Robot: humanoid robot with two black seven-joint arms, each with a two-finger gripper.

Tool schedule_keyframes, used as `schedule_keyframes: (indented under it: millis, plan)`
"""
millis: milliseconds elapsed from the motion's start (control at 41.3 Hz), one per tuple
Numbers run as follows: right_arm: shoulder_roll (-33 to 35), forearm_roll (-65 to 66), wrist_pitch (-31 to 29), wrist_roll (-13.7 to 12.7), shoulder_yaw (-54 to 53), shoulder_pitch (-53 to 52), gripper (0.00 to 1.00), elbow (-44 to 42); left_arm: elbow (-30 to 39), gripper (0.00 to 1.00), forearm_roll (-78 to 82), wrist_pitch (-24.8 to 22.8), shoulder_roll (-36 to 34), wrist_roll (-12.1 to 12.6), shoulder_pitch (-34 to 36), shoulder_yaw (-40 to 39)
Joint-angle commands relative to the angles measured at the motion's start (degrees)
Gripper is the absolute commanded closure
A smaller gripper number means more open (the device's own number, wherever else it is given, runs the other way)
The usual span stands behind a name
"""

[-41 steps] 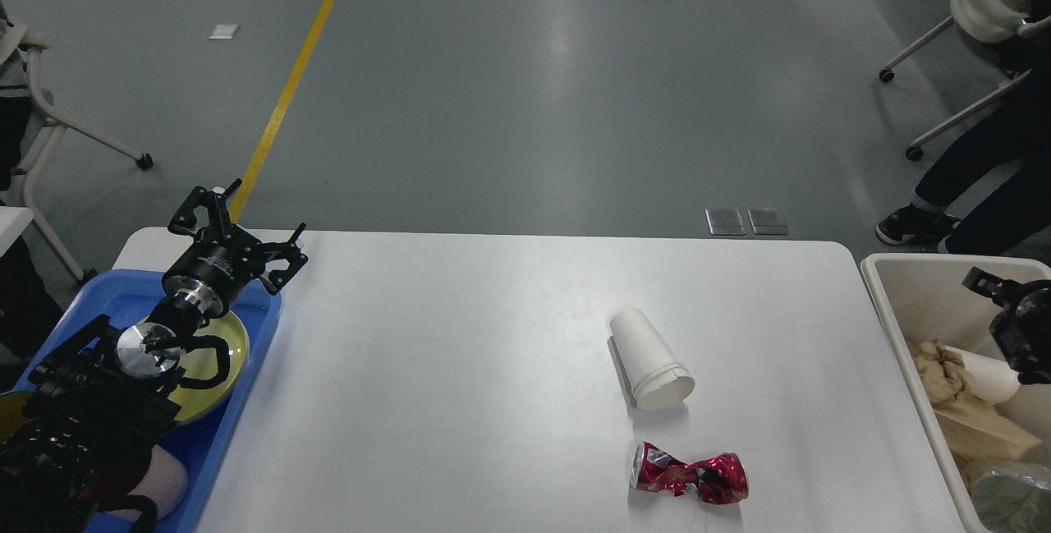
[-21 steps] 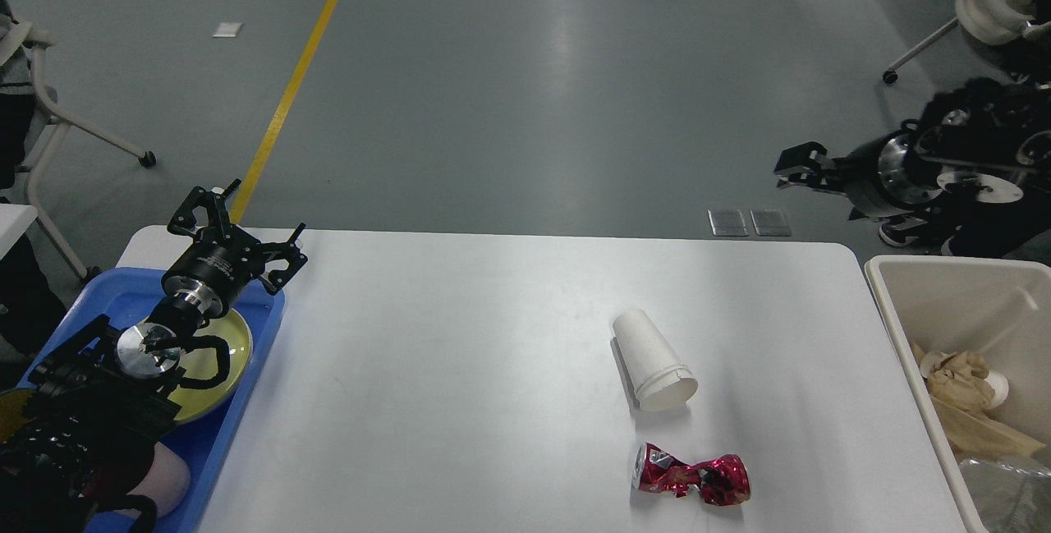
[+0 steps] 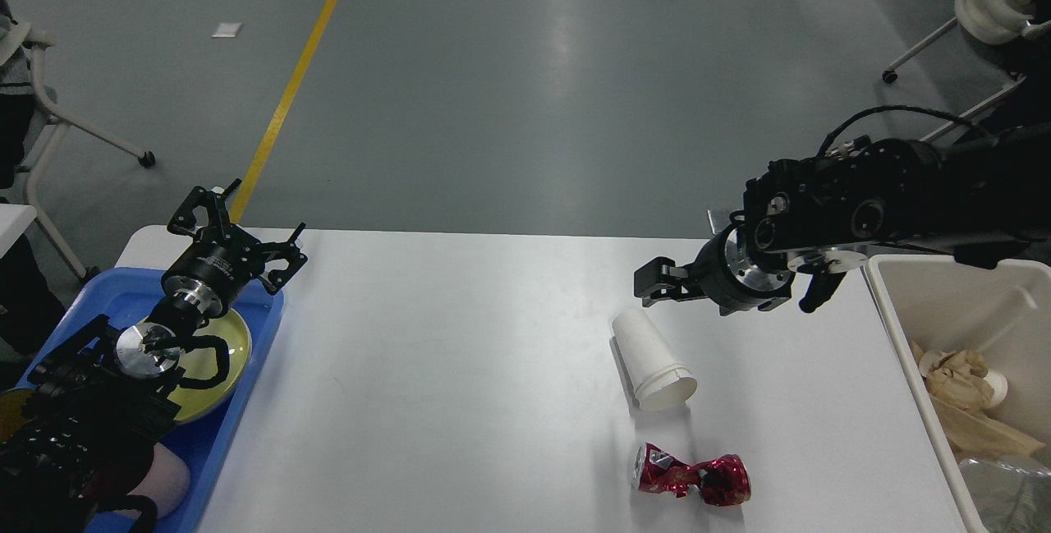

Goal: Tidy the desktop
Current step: 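Move the right gripper over the lying white paper cup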

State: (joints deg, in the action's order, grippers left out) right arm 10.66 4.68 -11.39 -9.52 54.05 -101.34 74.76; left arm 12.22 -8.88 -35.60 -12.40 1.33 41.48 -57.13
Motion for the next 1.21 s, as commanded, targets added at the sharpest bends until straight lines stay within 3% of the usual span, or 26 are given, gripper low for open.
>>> schedule_keyframes:
  millis: [0, 436, 606, 654, 727, 776, 873, 921, 945, 969, 994, 1163, 1188]
  plan:
    - [-5.0, 0.1, 2.5, 0.1, -0.2, 6.6, 0.00, -6.9, 0.0, 0.00, 0.0, 0.0, 0.0, 0.0, 0.0, 0.0]
    - [-15.8, 0.5, 5.4, 0.1, -0.4, 21.5, 0.00, -22.3, 0.0, 0.00, 0.0, 0.0, 0.0, 0.0, 0.0, 0.0]
    - [-16.7, 0.8, 5.9, 0.2, -0.2, 27.3, 0.00, -29.2, 0.0, 0.00, 0.0, 0.0, 0.0, 0.0, 0.0, 0.0]
    - [-16.7, 0.8, 6.3, 0.2, -0.2, 28.0, 0.09, -29.4, 0.0, 0.00, 0.0, 0.0, 0.0, 0.0, 0.0, 0.0]
    - [-16.8, 0.9, 6.5, 0.2, -0.2, 28.1, 0.32, -29.5, 0.0, 0.00, 0.0, 0.0, 0.0, 0.0, 0.0, 0.0]
    - [-16.9, 1.0, 6.5, 0.2, 0.0, 28.0, 0.38, -29.5, 0.0, 0.00, 0.0, 0.0, 0.0, 0.0, 0.0, 0.0]
    - [-16.8, 1.9, 6.4, 0.1, 0.6, 27.9, 0.40, -29.8, 0.0, 0.00, 0.0, 0.0, 0.0, 0.0, 0.0, 0.0]
    - [-16.7, 2.3, 6.3, 0.0, 1.0, 27.6, 0.48, -29.8, 0.0, 0.00, 0.0, 0.0, 0.0, 0.0, 0.0, 0.0]
    - [-16.6, 2.2, 5.9, 0.1, 1.0, 27.6, 0.46, -29.9, 0.0, 0.00, 0.0, 0.0, 0.0, 0.0, 0.0, 0.0]
    - [-16.6, 2.4, 6.4, 0.1, 1.1, 27.9, 0.36, -30.0, 0.0, 0.00, 0.0, 0.0, 0.0, 0.0, 0.0, 0.0]
    - [-16.7, 2.4, 6.3, 0.1, 1.1, 28.0, 0.33, -29.9, 0.0, 0.00, 0.0, 0.0, 0.0, 0.0, 0.0, 0.0]
    - [-17.1, 2.4, 6.4, 0.0, 1.1, 27.9, 0.37, -30.0, 0.0, 0.00, 0.0, 0.0, 0.0, 0.0, 0.0, 0.0]
    - [-17.1, 2.2, 6.4, 0.0, 1.1, 27.6, 0.41, -29.9, 0.0, 0.00, 0.0, 0.0, 0.0, 0.0, 0.0, 0.0]
